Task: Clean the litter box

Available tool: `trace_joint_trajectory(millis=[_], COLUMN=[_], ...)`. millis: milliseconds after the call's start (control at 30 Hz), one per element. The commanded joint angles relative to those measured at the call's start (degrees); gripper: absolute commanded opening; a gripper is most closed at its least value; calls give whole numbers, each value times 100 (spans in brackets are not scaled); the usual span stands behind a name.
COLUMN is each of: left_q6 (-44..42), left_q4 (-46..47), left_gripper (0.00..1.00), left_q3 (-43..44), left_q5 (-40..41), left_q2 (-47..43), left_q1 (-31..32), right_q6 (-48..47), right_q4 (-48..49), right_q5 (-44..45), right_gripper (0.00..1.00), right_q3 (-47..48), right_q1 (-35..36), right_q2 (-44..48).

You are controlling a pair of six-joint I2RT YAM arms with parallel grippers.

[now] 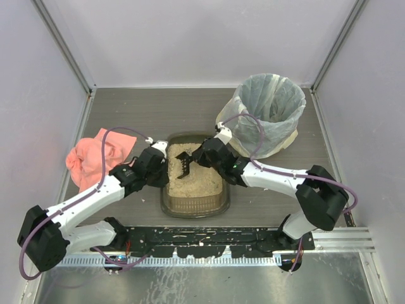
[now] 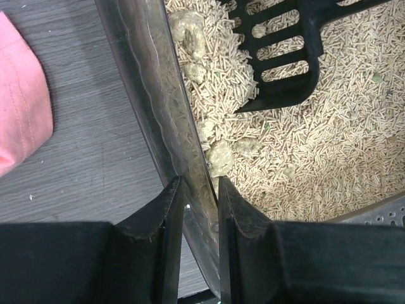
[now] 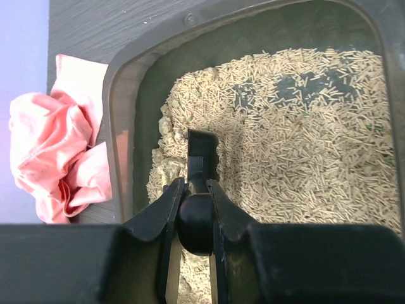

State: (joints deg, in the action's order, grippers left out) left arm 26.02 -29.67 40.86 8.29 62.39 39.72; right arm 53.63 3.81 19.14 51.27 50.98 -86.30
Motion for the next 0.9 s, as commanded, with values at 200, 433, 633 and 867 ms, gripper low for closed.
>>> trace_joint_trajectory(millis=[200, 433, 633, 867], left_q6=[-273, -147, 46, 72], left_q4=[273, 95, -56, -527], left_gripper=[9, 19, 44, 73], left_q3=[219, 284, 303, 667], left_q5=[-63, 233, 444, 728], left_q2=[383, 272, -33, -478], left_q1=[-19, -22, -77, -106], right_q6=[212, 459, 771, 1222], right_q4=[1330, 1702, 1649, 1772], right_q5=[-986, -719, 5, 435], right_gripper=[1, 1, 1, 1], right_q3=[-256, -787, -1209, -1586], right_q1=[572, 593, 593, 596], right_q2=[-747, -442, 164, 707])
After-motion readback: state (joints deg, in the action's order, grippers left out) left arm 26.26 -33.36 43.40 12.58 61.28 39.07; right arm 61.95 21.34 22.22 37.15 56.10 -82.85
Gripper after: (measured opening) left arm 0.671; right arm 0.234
